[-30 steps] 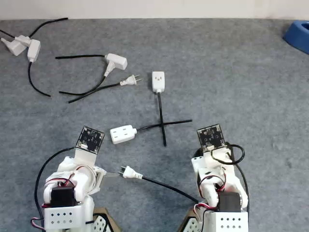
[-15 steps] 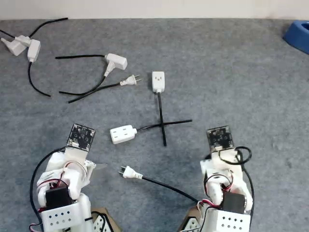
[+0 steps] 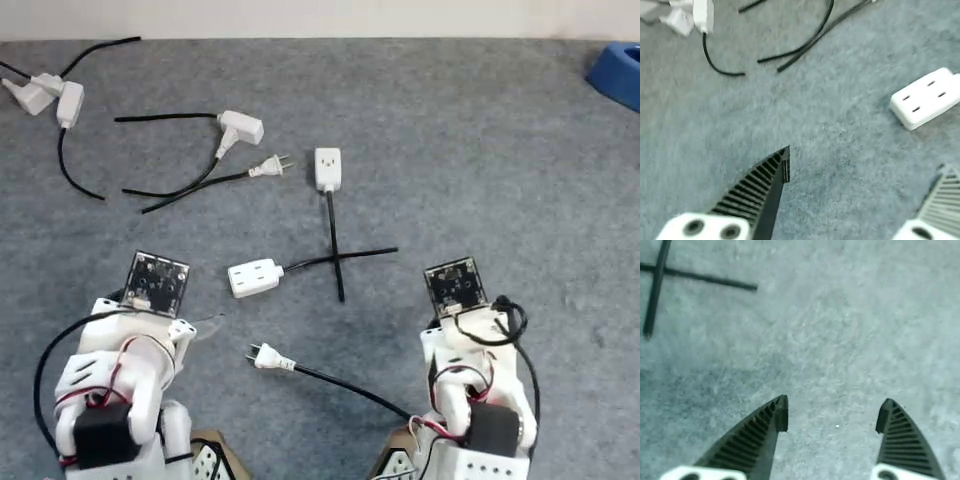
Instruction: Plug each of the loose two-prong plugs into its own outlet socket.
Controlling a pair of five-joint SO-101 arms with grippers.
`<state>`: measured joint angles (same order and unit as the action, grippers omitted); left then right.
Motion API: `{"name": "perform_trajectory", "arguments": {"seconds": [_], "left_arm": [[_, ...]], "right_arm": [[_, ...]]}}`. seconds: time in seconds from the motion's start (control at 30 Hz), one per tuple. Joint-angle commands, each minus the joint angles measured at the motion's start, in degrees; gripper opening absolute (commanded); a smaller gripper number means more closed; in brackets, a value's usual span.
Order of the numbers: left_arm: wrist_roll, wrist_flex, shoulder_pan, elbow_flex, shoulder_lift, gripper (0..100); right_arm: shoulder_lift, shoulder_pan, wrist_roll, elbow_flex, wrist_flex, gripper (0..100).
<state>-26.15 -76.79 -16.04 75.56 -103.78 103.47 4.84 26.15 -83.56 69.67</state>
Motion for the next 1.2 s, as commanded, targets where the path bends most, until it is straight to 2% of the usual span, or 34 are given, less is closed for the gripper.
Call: {"name": "perform_trajectory", "arguments": {"seconds": [0.0, 0.1, 0.2, 0.3, 0.43, 0.53, 0.63, 0.7, 0.8, 0.97, 1.07, 1.17], "left_arm": [[0.5, -3.2, 3.0, -6.6, 0.7, 42], [0.6, -3.7, 5.2, -11.2, 4.6, 42], [0.7, -4.0, 6.7, -19.3, 15.2, 42], [4.4, -7.2, 6.7, -30.5, 30.1, 42], [9.6, -13.4, 7.1, -46.8, 52.3, 42], [11.3, -18.4, 6.5, -57.1, 68.2, 42], [11.4, -20.0, 1.7, -64.0, 81.3, 42], [11.1, -18.6, -4.2, -68.4, 87.4, 42], [10.7, -14.9, -12.4, -73.7, 95.3, 42], [3.5, -11.5, -20.5, -76.4, 106.9, 42], [1.6, -9.2, -23.9, -78.6, 112.4, 42], [1.4, -8.8, -25.7, -81.3, 116.1, 42]], "right_arm": [[-5.3, -0.9, 0.5, 9.8, 3.8, 28.2], [-15.4, -4.6, -0.7, 17.5, 7.0, 28.2], [-29.8, -8.4, -2.1, 25.9, 7.8, 28.2], [-46.3, -13.3, -2.3, 34.2, 7.3, 28.2], [-66.9, -25.0, -2.4, 44.7, 5.8, 28.2], [-79.5, -32.5, -7.1, 53.3, 2.1, 28.2], [-90.6, -38.1, -11.3, 59.8, -1.1, 28.2], [-96.2, -42.4, -9.9, 61.1, 0.8, 28.2], [-100.7, -50.8, -7.6, 62.1, 5.0, 28.2], [-97.5, -64.3, -6.3, 61.6, 5.7, 28.2], [-93.8, -69.2, -6.2, 58.6, 3.5, 28.2], [-91.1, -70.0, -5.9, 54.3, 0.5, 28.2]]}}
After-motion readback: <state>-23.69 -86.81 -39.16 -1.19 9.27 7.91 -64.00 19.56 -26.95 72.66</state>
